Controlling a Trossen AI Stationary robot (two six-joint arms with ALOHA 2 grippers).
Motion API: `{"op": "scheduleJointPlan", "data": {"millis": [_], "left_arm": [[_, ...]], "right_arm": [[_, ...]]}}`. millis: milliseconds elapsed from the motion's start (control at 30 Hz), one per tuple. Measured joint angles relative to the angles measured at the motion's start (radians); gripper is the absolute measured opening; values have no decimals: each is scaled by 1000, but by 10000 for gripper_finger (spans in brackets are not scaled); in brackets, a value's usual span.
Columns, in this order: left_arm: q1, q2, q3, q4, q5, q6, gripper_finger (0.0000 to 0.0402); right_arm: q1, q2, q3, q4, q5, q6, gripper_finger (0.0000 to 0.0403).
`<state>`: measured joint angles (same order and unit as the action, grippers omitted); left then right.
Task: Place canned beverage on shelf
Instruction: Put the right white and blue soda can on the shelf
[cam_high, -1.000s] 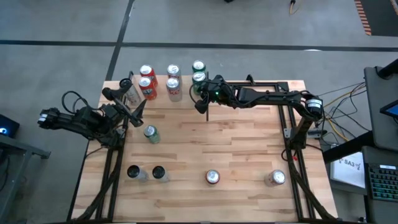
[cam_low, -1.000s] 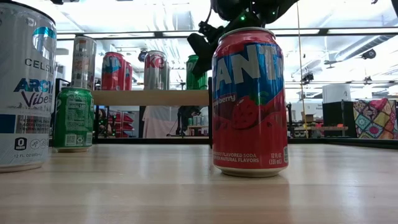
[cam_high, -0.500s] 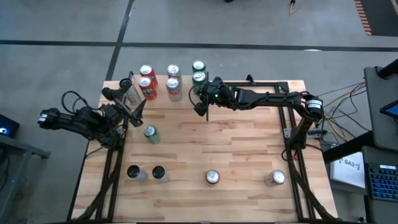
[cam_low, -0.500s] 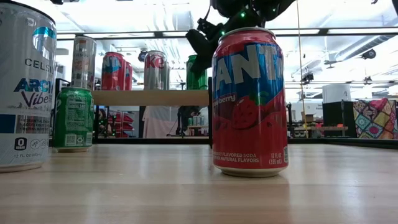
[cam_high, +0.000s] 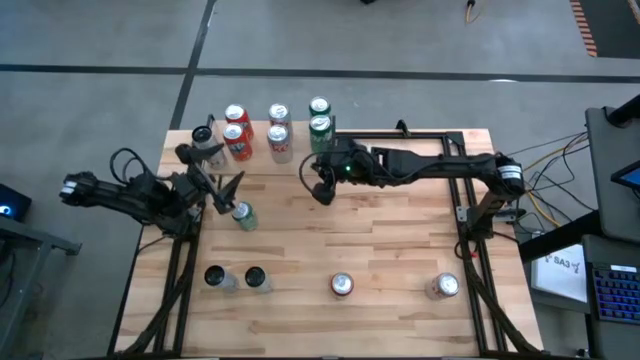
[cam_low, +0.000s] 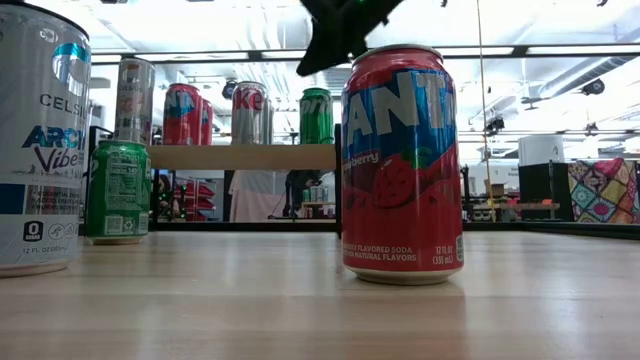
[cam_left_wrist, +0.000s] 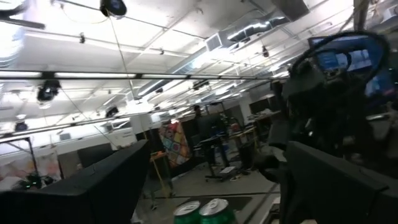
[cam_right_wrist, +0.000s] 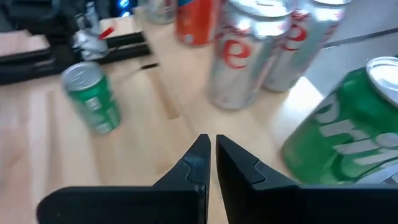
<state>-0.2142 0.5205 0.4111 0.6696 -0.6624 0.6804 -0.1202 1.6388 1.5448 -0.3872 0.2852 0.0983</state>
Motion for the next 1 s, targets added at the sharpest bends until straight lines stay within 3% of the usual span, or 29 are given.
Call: {"op": "scheduleJointPlan", "data": {"millis": [200,567,1000], "left_arm": [[0,80,55,-27,0,-104,361],[-23,267,242,-372,-1,-348,361],[-147,501,637,-1181,-5,-726,361]], "right_arm": [[72,-15,63,-190,0,20,17],[201,-60,107,-465,0,99,17],[350,-66,104,-636,0,180,17]]}}
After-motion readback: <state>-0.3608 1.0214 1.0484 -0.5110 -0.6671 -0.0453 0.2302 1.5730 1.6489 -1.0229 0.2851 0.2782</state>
